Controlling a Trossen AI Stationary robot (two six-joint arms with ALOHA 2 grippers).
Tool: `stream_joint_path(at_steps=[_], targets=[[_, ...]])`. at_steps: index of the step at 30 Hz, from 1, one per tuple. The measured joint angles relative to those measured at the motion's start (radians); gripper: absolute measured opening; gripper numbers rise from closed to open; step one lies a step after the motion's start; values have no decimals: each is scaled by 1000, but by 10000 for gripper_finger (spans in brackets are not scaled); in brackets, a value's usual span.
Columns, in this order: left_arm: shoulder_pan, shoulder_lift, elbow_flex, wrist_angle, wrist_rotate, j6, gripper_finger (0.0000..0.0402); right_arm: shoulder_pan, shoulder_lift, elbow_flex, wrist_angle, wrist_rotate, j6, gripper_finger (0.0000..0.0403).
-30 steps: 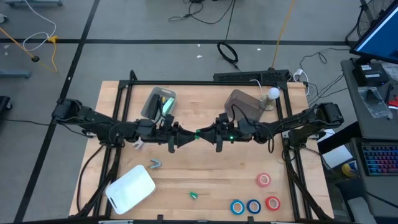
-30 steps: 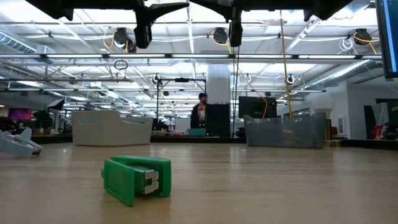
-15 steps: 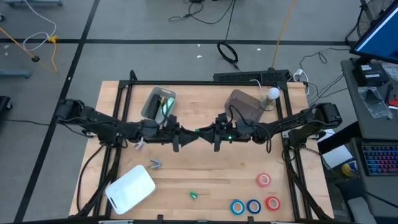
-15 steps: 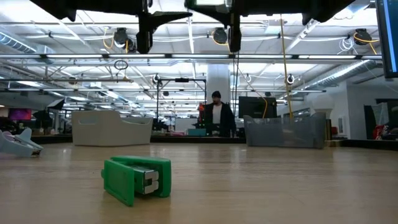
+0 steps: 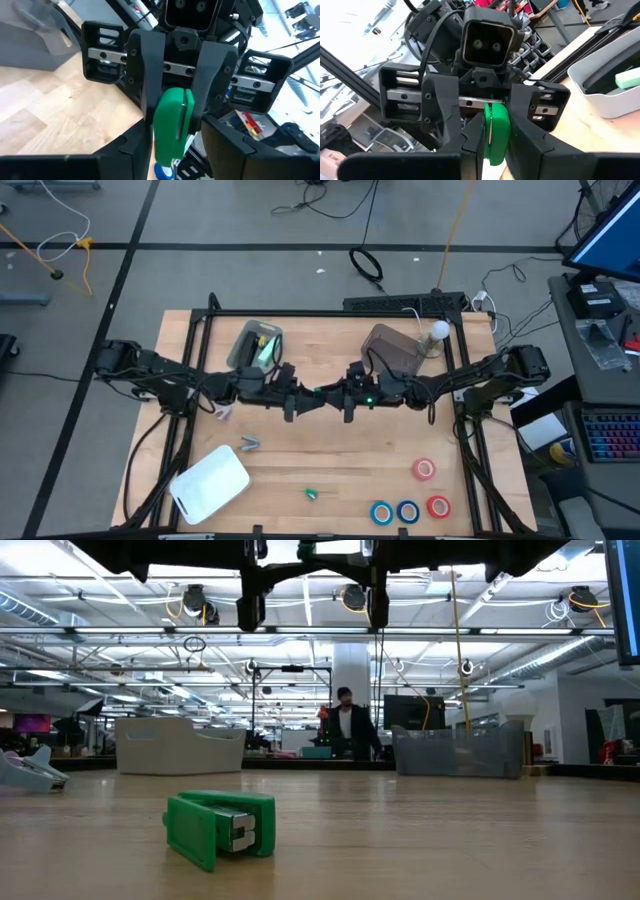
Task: Pick and place Stapler, Stapler remover, tape
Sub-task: Put the right small green stapler into the gray bin
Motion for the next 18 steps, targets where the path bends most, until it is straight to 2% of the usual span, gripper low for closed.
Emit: stream_joint_path(at_steps=[8,18], targets=[[2,0,0,-52,26,-27,163,0,0,0,-17,-1,4,66],[4,0,-1,-41,36,0,70,0,0,0,-22,-24,15,66]])
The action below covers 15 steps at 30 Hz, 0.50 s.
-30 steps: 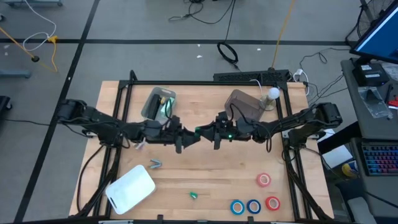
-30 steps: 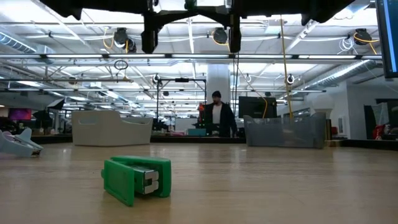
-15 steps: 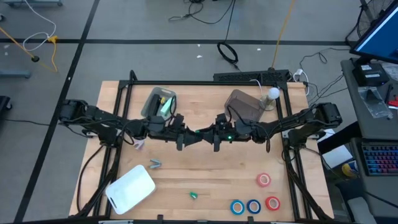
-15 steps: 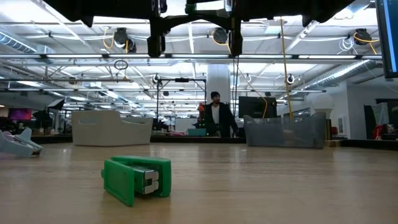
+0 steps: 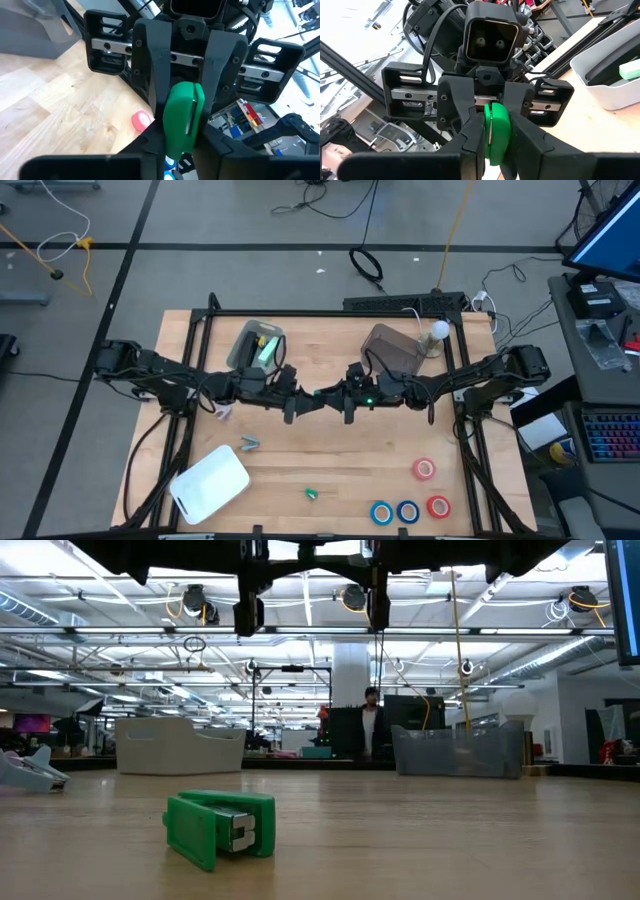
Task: Pick and place Stapler, Stapler remover, tape
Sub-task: Put the right small green stapler into the gray bin
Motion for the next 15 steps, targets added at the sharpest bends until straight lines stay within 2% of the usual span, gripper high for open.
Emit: stream_joint_path(at_steps=[15], targets=[[14,0,-1,-2,39,6,54,0,-1,0,-17,-27,14,66]])
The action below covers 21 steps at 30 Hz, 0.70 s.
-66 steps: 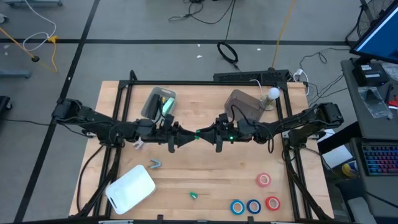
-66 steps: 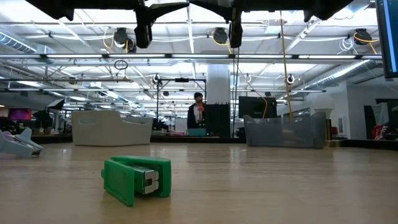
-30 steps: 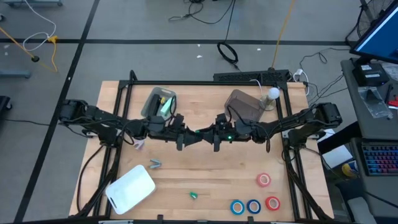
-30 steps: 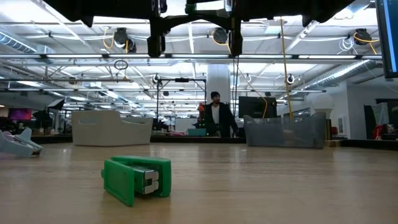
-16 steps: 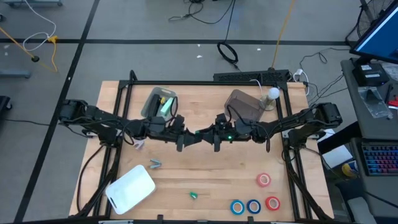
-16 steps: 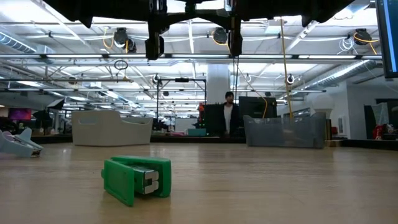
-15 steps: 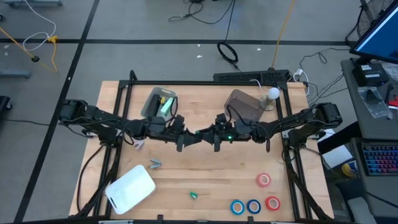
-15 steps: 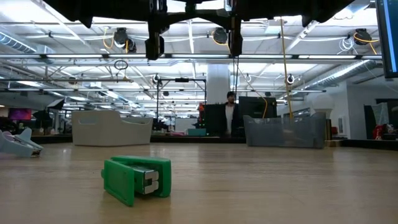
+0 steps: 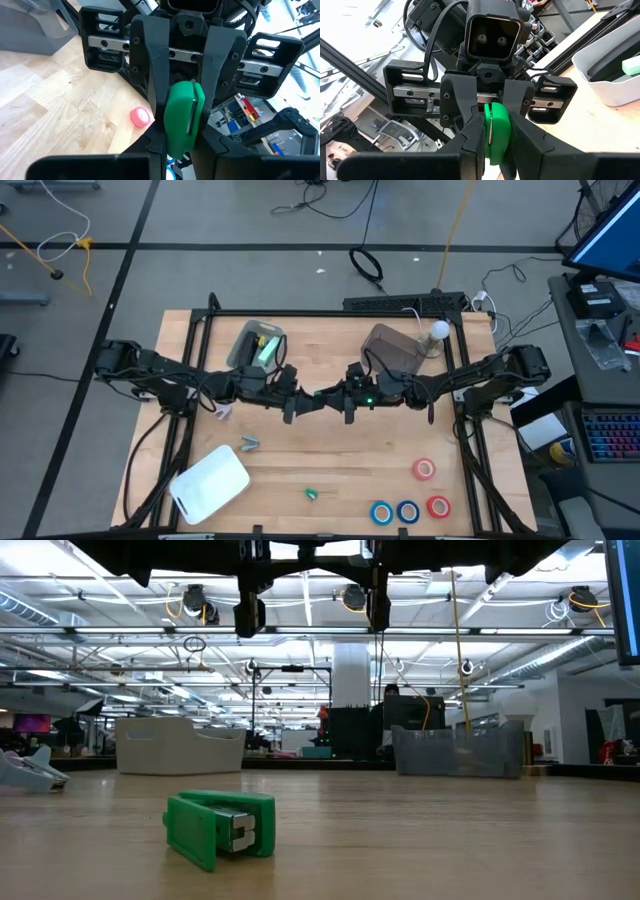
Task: Pick and place Stapler, Stapler remover, tape
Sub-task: Put the right small green stapler into the gray bin
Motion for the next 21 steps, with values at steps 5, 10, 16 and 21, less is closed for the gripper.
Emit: stream_joint_path(at_steps=[5,10,16,21], targets=[[0,0,0,0,-1,0,58,0,0,0,-1,-2,0,75],[0,0,0,-1,4,0,56,0,0,0,-5,-3,-27,98],[-10,0,0,-2,6,1,58,0,0,0,-19,-3,-33,138],[-20,0,0,-30,6,1,54,1,1,-1,-33,-6,-34,166]])
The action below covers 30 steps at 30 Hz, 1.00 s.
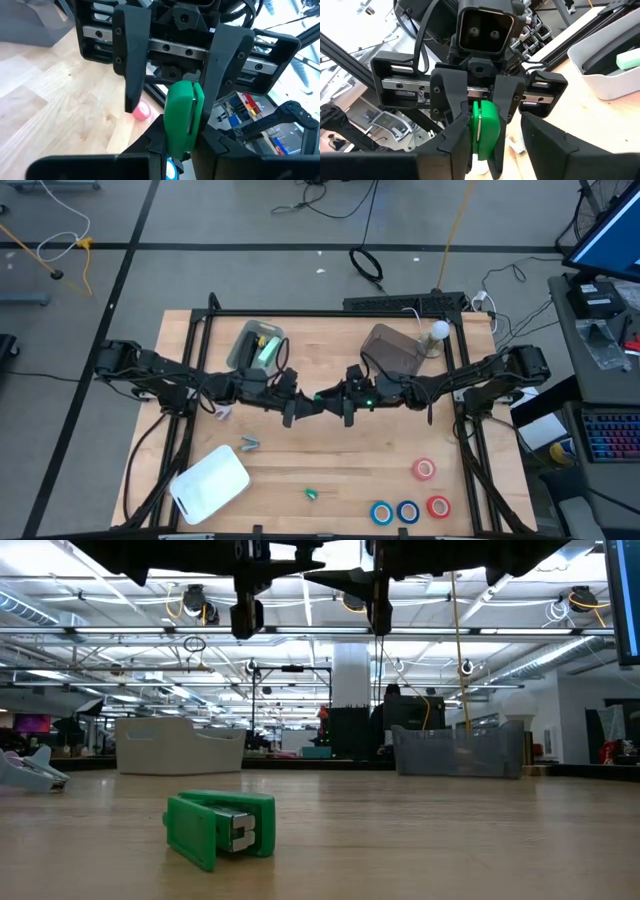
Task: Pick and place Stapler, Stapler remover, tape
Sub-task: Put the right small green stapler into the gray bin
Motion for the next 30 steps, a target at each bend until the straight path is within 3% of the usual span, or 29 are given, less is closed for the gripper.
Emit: stream_joint_path(at_steps=[7,17,24,30], targets=[[-2,0,0,-32,24,-5,57,0,0,0,3,1,-4,188],[-40,0,0,-144,55,-26,57,-22,0,0,10,11,-43,189],[-17,0,0,-331,57,-28,59,-49,0,0,43,9,-48,188],[76,-71,1,-612,47,30,55,-47,0,0,43,6,-47,190]])
